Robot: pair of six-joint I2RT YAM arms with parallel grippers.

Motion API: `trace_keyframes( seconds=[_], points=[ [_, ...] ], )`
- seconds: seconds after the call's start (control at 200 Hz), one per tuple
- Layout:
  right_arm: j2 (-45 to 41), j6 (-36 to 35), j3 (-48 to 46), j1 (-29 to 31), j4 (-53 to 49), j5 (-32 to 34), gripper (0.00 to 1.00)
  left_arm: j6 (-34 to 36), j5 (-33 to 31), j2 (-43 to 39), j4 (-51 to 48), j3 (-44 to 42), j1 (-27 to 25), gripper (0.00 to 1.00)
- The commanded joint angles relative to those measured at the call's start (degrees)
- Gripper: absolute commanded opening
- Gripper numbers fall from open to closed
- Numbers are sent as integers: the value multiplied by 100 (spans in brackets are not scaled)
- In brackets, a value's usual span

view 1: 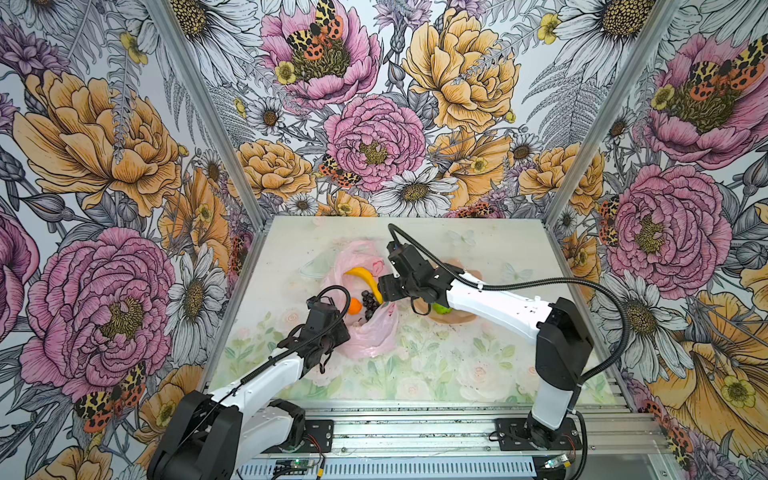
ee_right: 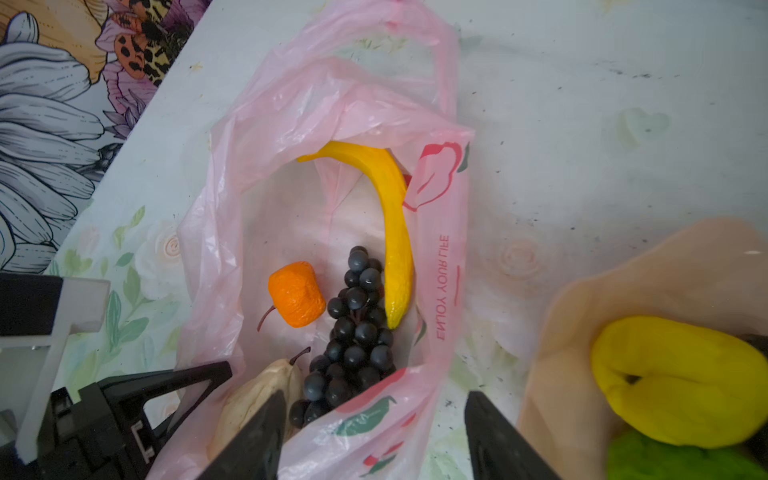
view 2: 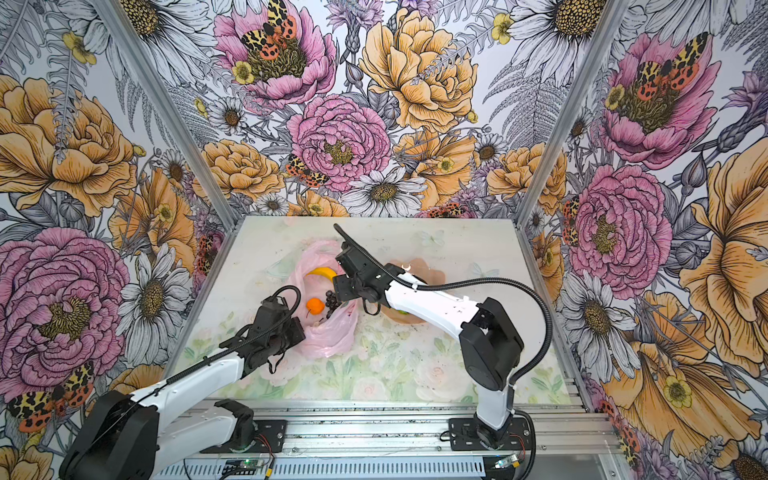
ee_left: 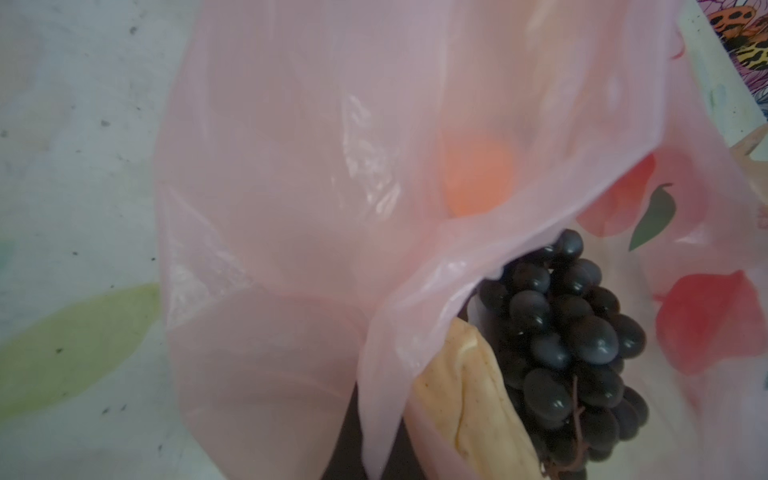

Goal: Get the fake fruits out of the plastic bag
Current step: 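Move the right gripper over the cream pear while the left shifts the bag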

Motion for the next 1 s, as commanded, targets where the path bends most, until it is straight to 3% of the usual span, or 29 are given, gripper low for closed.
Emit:
trace_keyframes(
  seconds=[0.0, 0.205, 0.46, 0.691, 0.816, 0.996],
  points=[
    [384, -141, 326, 303, 53, -279, 69, -193, -308, -76, -205, -131, -71, 0],
    [647, -162, 105, 679, 27, -299, 65, -193, -331, 69, -30, -81, 36, 0],
    [251, 9, -1025, 806, 43, -273, 60, -194, 97, 173, 396, -81, 888, 0],
    [433, -139, -1005, 1110, 101, -327, 60, 133, 494, 723, 361, 345, 1362, 3],
    [608, -161, -816, 1205, 123, -277, 62, -61, 556, 498, -104, 421, 1277, 28],
    [662, -251, -721, 1327, 112, -55, 70, -811, 373, -598, -1218, 285, 900, 63]
  ],
)
